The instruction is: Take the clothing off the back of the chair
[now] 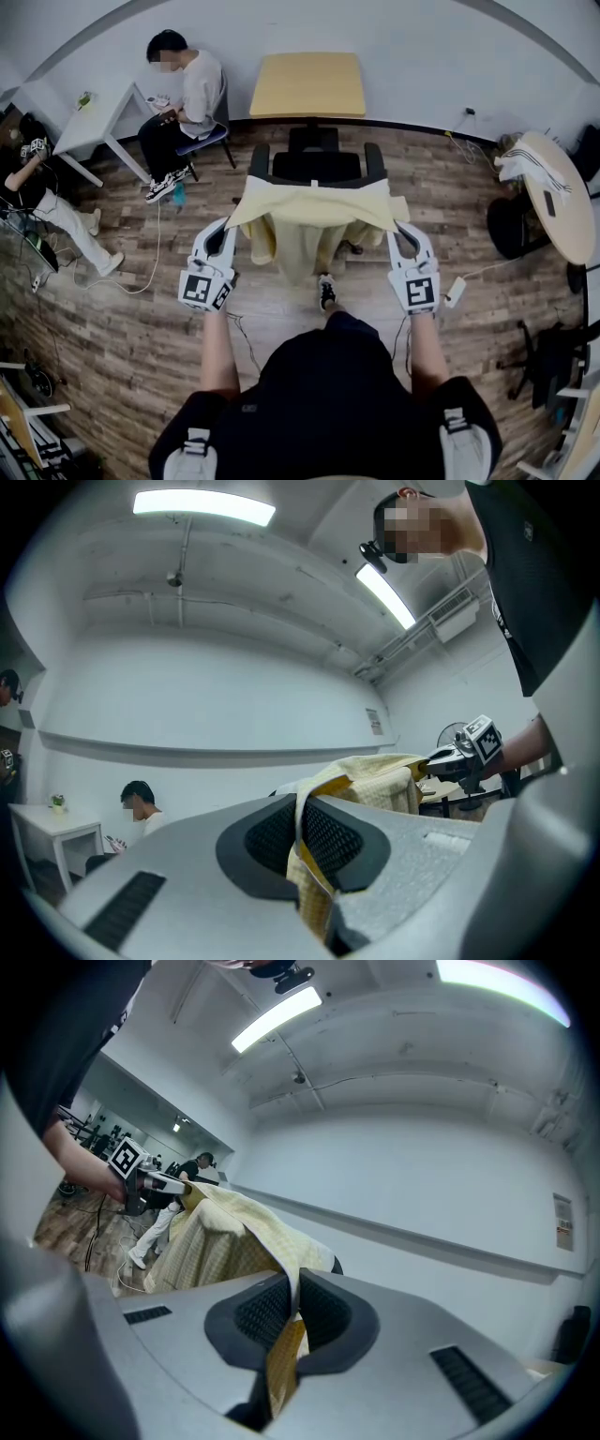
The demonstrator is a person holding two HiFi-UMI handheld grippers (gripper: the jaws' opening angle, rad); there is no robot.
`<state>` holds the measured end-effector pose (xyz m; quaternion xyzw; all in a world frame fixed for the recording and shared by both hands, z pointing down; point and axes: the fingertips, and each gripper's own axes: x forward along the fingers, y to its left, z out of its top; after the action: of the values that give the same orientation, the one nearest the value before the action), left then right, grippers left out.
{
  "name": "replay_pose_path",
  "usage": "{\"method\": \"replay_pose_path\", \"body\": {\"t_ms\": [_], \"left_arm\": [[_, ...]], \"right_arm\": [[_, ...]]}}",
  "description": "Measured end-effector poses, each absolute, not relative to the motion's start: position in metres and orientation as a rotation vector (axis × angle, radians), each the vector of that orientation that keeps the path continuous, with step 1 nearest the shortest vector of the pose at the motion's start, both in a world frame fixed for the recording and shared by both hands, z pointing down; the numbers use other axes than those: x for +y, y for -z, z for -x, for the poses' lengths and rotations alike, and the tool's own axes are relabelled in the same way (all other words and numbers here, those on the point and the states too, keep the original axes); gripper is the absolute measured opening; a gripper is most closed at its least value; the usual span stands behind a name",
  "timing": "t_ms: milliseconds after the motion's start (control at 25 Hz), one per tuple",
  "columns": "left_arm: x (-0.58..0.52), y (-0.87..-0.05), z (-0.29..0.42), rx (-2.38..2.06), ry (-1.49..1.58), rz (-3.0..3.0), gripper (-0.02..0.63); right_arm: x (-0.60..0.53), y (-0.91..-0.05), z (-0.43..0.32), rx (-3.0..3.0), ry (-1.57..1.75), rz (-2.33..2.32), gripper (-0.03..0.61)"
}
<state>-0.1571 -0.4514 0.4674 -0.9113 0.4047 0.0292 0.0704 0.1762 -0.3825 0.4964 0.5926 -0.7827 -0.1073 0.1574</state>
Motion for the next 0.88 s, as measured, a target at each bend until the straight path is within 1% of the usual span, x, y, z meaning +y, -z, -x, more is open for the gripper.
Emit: {"method": "replay_pose_path", "body": {"t_ms": [520, 680, 880], "left_arm": [[-0.430, -0.462, 0.167, 1.220, -0.136, 2.759, 0.005], [-0.419, -0.456, 0.177, 1.230, -0.277, 2.810, 0.005], [-0.411, -0.468, 0.173, 1.222, -0.207, 2.820, 0.005]], "right_arm": [[-0.356, -0.495, -0.186, -2.181, 0.347, -1.692, 0.002], [-0.347, -0.493, -0.189, -2.151, 0.382, -1.687, 0.002], [-0.340, -0.497, -0.191, -2.125, 0.370, -1.693, 0.002]]}}
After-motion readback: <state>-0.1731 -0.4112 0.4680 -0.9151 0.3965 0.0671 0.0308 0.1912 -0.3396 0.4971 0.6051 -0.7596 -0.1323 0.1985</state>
